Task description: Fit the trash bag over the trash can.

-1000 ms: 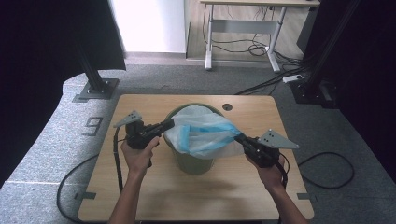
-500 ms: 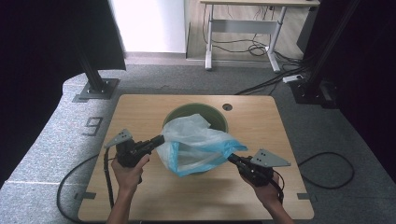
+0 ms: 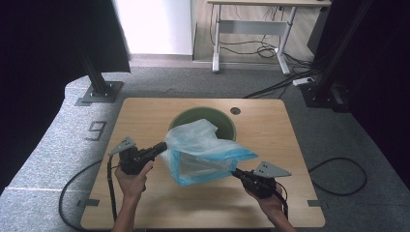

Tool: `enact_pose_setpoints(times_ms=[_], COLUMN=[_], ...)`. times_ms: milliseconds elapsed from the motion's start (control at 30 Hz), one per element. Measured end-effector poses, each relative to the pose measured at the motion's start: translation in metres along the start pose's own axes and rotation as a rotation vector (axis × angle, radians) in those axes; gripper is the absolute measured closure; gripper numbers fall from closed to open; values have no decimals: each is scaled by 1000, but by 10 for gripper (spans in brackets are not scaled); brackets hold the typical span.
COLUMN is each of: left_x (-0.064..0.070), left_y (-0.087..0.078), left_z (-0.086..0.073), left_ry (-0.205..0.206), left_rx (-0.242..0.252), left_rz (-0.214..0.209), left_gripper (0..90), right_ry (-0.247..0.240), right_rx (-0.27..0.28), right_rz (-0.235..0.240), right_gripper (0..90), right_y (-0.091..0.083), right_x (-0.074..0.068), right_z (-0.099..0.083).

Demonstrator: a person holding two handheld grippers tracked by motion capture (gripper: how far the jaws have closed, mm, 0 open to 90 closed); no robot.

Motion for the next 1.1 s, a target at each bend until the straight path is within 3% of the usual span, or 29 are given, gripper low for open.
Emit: enact_pose_setpoints(times_ms=[267, 400, 533, 667, 800, 933, 1000, 1100], left_x=[-4, 4, 16, 34, 49, 57, 58, 57], left_y=[4, -2, -9, -8, 1, 18, 26, 35], left_z=[-2, 1, 11, 21, 27, 30, 31, 32], left_ry=[3, 15, 54, 118, 180, 216, 223, 217], left_rx=[-21, 8, 37, 27, -6, -86, -110, -141], left_rz=[17, 4, -36, -57, -66, -65, -58, -44], left_gripper=[897, 878, 717, 529, 414, 347, 362, 562], right_ry=[15, 18, 21, 28, 38, 30, 25, 27], right_rx=[-18, -24, -23, -27, -35, -43, -42, -38], right_rz=[-3, -7, -18, -20, -17, -8, -5, -3], right_gripper=[885, 884, 884, 884, 883, 883, 883, 883], right_y=[8, 9, 9, 7, 8, 10, 11, 11], right_x=[2, 3, 6, 10, 11, 10, 9, 9], right_z=[-11, -12, -9, -6, -5, -5, -4, -3])
Point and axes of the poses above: each handheld gripper's, and its own axes: y roughly forward along the jaws, z roughly out of its top, x roughly to its right, the point moved 2 cm from there along y, roughly forward along the jaws, and after that the axes turned 10 degrees about x, right-handed, at the moved point
